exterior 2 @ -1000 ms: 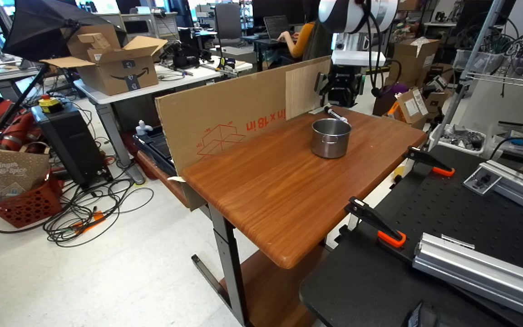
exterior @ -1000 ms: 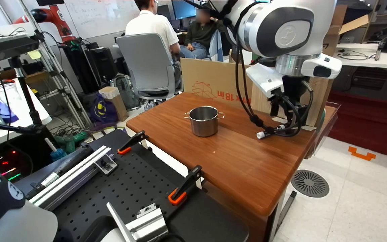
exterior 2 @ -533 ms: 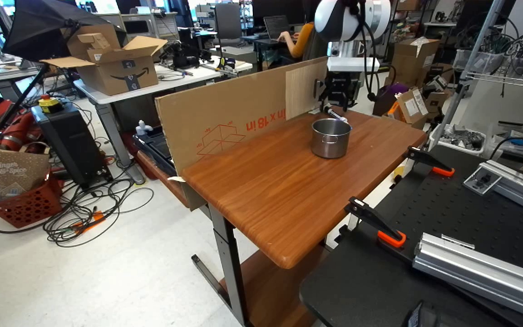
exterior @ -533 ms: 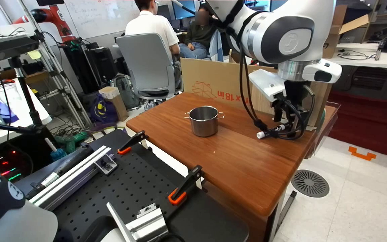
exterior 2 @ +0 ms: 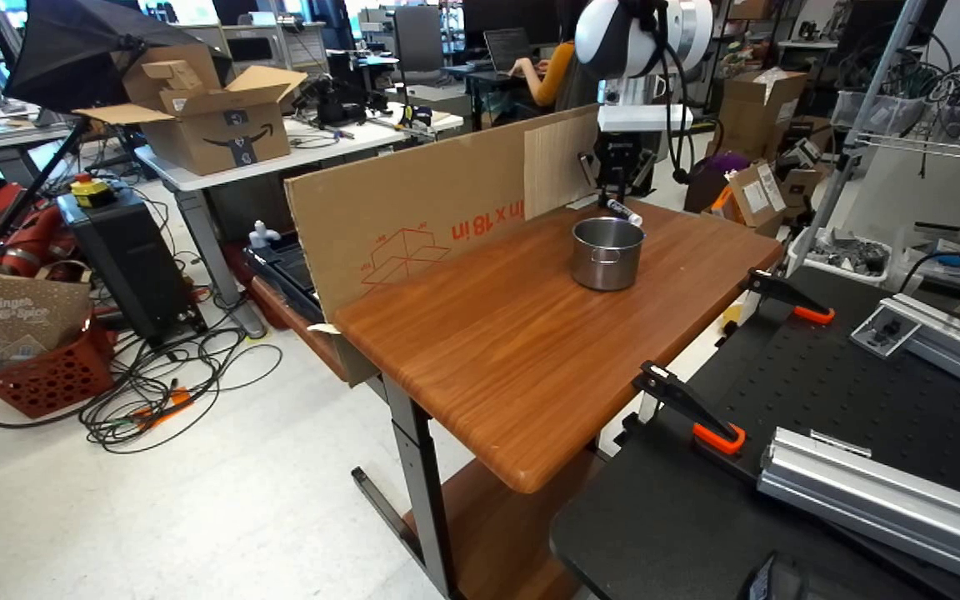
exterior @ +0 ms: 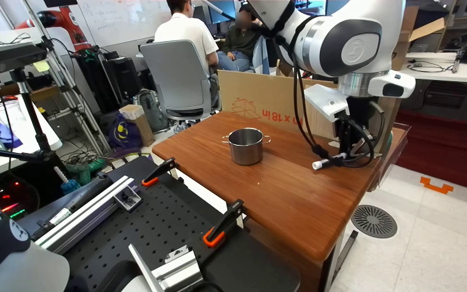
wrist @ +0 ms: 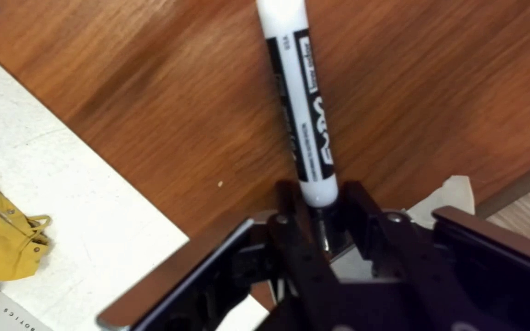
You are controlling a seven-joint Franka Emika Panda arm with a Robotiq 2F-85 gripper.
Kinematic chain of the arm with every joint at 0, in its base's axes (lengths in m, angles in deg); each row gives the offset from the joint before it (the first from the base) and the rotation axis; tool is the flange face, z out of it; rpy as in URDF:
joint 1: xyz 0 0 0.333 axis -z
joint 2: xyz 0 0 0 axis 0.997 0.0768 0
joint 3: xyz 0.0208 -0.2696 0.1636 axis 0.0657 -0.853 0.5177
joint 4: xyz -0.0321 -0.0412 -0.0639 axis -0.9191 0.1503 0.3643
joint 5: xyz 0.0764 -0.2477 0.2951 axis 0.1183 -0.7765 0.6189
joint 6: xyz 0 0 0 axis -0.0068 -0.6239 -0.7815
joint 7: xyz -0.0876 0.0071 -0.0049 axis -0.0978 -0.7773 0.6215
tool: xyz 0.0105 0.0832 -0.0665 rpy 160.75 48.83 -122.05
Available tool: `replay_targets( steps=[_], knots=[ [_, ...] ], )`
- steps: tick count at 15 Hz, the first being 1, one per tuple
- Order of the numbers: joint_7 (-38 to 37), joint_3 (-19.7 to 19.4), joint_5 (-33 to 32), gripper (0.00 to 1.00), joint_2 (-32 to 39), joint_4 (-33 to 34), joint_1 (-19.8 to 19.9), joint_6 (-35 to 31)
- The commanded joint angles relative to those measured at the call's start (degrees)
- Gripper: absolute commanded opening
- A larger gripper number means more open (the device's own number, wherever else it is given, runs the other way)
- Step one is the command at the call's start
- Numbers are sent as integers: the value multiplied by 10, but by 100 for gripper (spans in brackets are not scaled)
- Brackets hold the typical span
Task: Pick up the marker and put it in the bowl
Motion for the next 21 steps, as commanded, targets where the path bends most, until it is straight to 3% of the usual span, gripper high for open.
replay_targets(
  steps=[1,6,10,16,21],
  knots=[
    [-5,4,-9,2,-1,4,4,5],
    [7,7,-7,5,-30,-29,5,-12],
    [27,7,-6,5,-110,-117,1,-76],
    [39,16,-10,5,-267,-322,-30,-319],
    [36,22,-8,5,-334,-480,-74,-519]
  ],
)
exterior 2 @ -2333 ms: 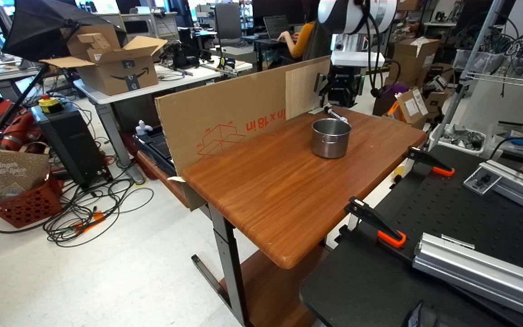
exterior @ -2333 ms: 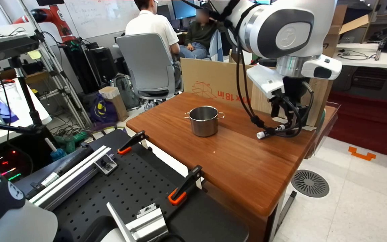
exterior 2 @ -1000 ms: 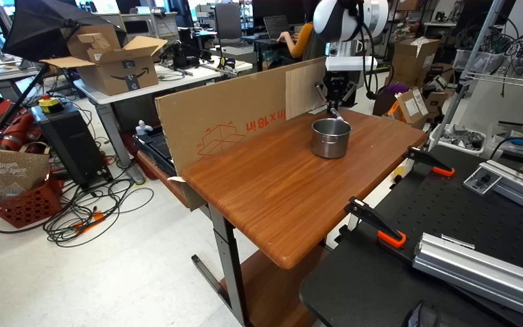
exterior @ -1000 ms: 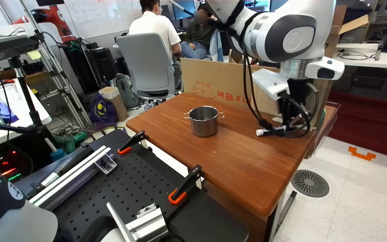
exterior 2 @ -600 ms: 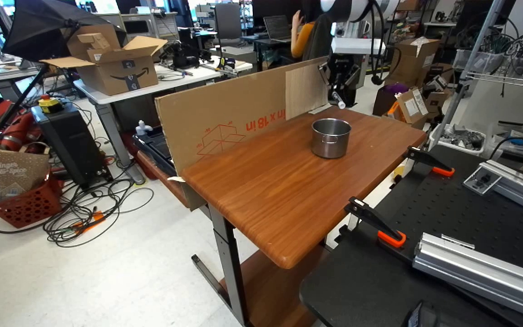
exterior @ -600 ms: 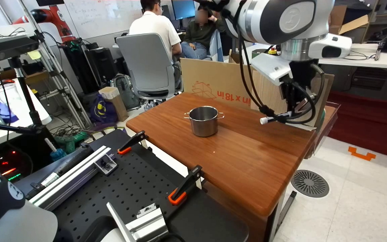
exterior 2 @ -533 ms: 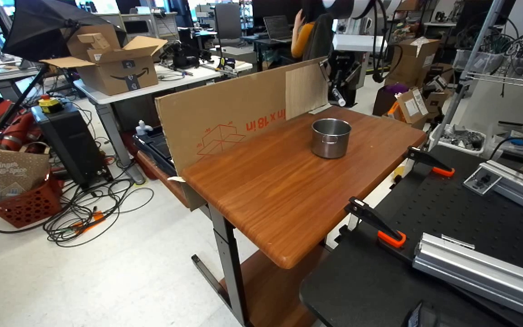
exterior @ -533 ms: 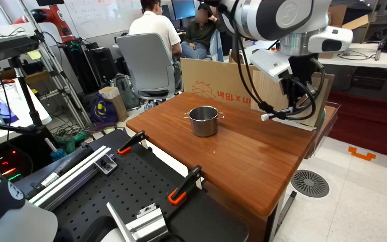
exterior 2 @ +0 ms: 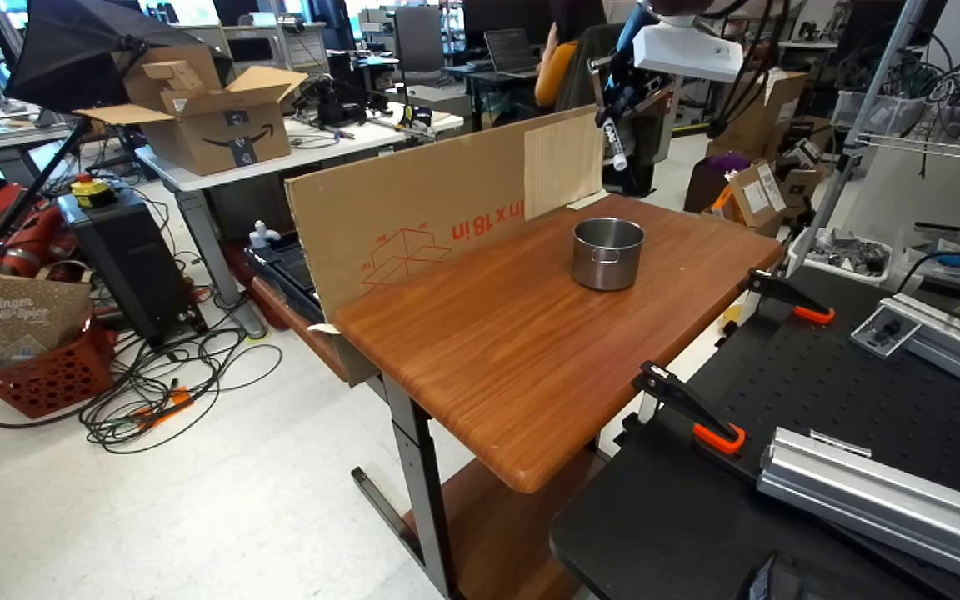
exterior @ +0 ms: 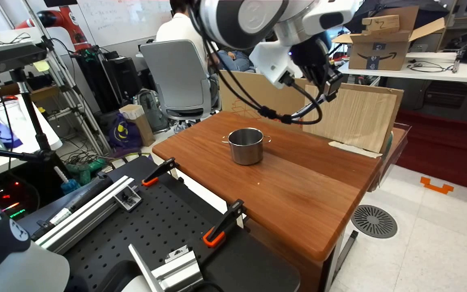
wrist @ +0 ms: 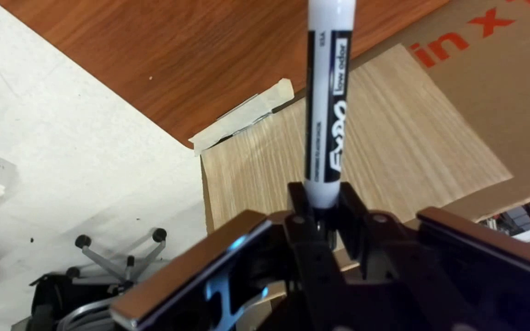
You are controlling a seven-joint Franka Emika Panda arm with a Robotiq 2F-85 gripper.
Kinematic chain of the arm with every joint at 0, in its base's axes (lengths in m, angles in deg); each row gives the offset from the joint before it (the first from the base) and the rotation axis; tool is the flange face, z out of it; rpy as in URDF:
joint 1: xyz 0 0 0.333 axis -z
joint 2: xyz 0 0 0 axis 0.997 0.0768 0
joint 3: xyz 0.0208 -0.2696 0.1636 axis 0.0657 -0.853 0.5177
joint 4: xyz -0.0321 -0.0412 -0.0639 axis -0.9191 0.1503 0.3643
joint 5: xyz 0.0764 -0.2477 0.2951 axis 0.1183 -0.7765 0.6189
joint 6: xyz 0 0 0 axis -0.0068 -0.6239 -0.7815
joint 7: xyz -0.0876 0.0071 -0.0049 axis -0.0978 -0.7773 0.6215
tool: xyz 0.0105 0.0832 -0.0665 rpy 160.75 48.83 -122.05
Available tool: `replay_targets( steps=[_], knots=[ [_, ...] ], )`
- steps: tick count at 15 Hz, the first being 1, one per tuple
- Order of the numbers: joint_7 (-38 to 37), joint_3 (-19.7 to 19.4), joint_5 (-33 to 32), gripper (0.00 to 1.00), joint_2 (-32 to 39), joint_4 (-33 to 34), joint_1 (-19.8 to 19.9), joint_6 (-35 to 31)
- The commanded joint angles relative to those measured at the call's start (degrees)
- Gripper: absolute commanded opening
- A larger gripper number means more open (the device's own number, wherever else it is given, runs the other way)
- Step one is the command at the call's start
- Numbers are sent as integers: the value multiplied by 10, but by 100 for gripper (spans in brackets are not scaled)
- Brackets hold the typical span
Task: Pick up the marker and put it in the bowl
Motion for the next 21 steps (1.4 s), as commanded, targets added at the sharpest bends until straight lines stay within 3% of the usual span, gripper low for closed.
replay_targets(
  steps=[1,4,15,21],
  knots=[
    [4,-10,-4,5,-37,-99,-33,-124],
    [11,-12,13,5,-36,-146,-63,-194],
    [56,-105,76,5,-19,-125,-219,-167],
    [47,-134,74,5,26,-124,-271,-164]
  ],
)
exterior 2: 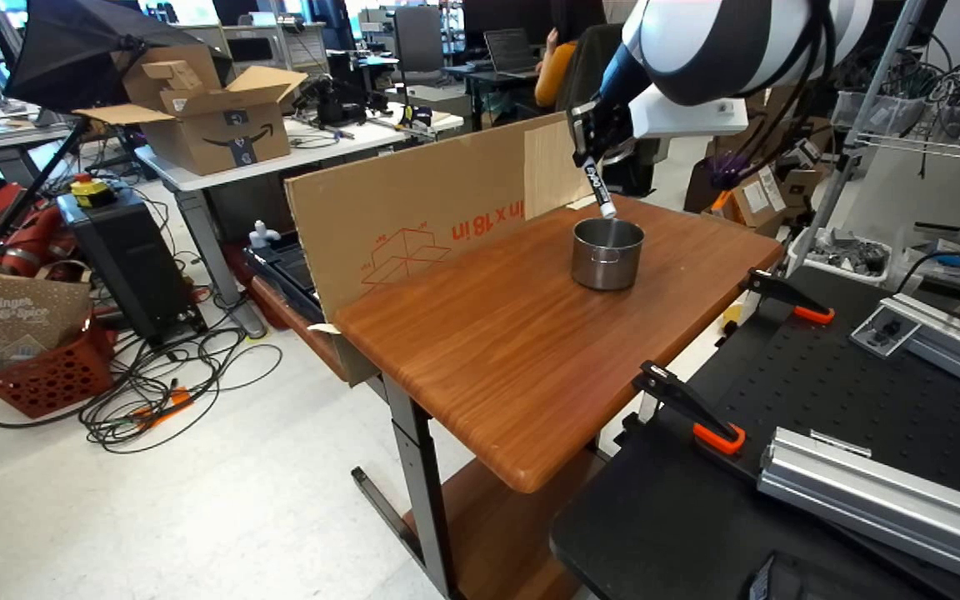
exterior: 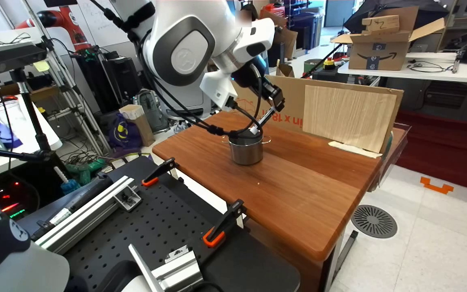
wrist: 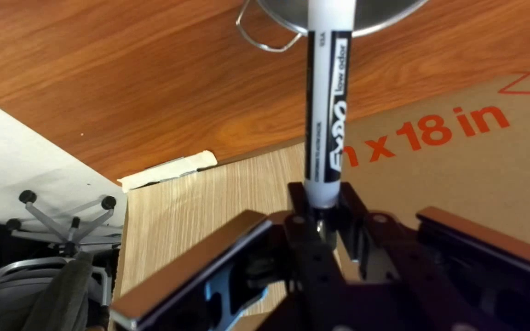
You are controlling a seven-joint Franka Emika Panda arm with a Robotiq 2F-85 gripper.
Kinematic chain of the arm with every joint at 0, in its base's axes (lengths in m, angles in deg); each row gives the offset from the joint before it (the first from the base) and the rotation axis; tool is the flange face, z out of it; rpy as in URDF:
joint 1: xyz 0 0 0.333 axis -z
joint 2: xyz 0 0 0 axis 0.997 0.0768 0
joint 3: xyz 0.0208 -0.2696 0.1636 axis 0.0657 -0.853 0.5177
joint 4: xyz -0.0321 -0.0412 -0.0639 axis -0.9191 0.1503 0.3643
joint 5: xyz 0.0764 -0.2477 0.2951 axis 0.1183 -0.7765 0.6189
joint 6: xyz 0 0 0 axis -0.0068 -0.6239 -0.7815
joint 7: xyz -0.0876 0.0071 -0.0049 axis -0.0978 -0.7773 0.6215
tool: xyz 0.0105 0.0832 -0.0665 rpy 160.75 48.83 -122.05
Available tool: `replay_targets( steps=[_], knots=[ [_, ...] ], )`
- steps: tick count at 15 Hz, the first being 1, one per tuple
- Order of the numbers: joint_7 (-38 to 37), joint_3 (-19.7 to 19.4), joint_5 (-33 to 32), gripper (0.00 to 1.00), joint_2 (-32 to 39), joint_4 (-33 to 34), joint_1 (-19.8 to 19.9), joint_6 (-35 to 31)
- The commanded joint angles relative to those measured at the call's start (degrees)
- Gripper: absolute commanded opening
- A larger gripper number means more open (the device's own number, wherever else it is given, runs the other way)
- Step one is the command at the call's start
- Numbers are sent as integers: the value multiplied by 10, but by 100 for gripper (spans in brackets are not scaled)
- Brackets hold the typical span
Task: Pick up the marker and put it in the bowl
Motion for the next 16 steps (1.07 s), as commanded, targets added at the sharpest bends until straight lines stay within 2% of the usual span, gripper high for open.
replay_targets(
  steps=[1,6,7,9,14,16],
  knots=[
    [10,-25,21,5,34,6,-40,0],
    [5,-41,22,5,73,7,-71,0],
    [5,-43,21,45,75,7,-73,0],
    [2,-45,18,52,78,6,-76,3],
    [1,-53,19,90,84,8,-82,9],
    [0,-55,18,100,81,8,-83,11]
  ],
)
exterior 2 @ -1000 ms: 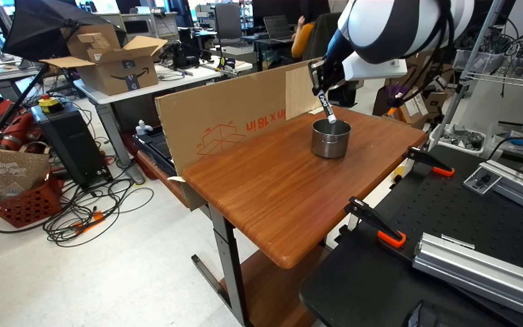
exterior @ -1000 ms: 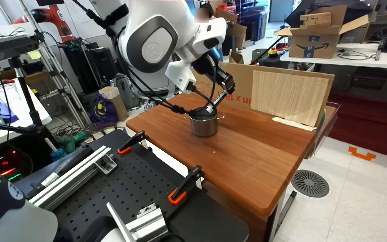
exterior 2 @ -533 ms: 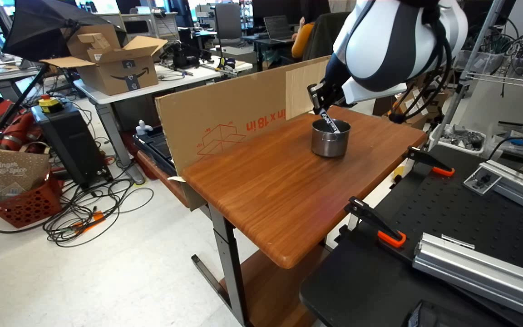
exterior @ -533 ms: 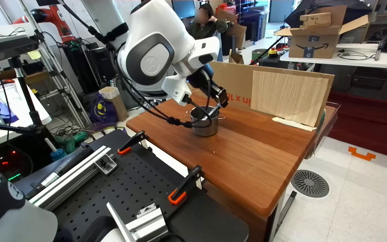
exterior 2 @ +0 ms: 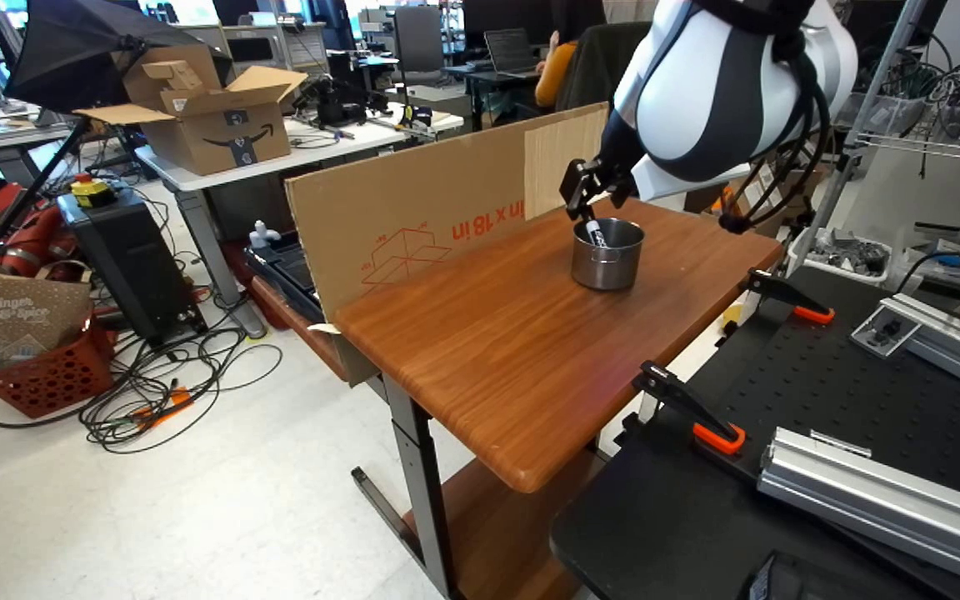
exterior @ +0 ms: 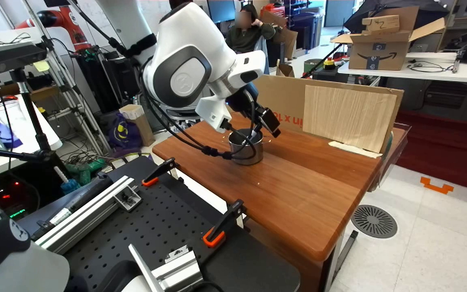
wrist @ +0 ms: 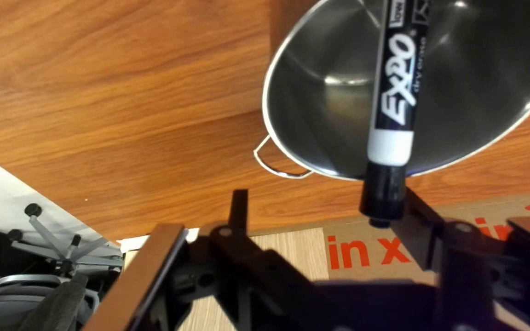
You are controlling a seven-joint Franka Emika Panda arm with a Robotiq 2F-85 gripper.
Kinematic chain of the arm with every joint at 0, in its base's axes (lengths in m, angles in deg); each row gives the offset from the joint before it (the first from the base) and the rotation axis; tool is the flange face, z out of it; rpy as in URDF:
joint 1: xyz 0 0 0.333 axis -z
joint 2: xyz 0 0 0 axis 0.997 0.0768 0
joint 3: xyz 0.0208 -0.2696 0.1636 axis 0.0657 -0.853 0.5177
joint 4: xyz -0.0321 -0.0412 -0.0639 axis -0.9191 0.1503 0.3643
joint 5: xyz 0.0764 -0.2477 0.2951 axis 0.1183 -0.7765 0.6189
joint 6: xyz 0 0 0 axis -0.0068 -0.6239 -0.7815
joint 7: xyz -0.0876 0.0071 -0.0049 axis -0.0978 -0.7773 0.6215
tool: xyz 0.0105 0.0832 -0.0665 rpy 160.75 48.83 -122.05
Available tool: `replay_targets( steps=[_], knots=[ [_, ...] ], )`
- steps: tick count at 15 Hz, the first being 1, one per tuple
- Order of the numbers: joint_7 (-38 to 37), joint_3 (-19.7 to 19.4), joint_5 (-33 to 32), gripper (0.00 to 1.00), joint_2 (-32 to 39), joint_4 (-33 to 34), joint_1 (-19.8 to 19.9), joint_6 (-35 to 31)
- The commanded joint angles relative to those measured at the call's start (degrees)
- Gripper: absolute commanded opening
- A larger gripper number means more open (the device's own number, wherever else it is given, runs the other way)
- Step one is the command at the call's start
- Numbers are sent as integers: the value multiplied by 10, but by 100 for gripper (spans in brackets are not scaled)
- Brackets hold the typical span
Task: Pick up the marker and put it in the bowl
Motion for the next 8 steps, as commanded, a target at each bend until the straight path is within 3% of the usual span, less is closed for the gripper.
replay_targets(
  steps=[1,8],
  knots=[
    [1,-17,15,100,2,6,-20,12],
    [13,-24,-1,100,-75,-40,-13,9]
  ],
)
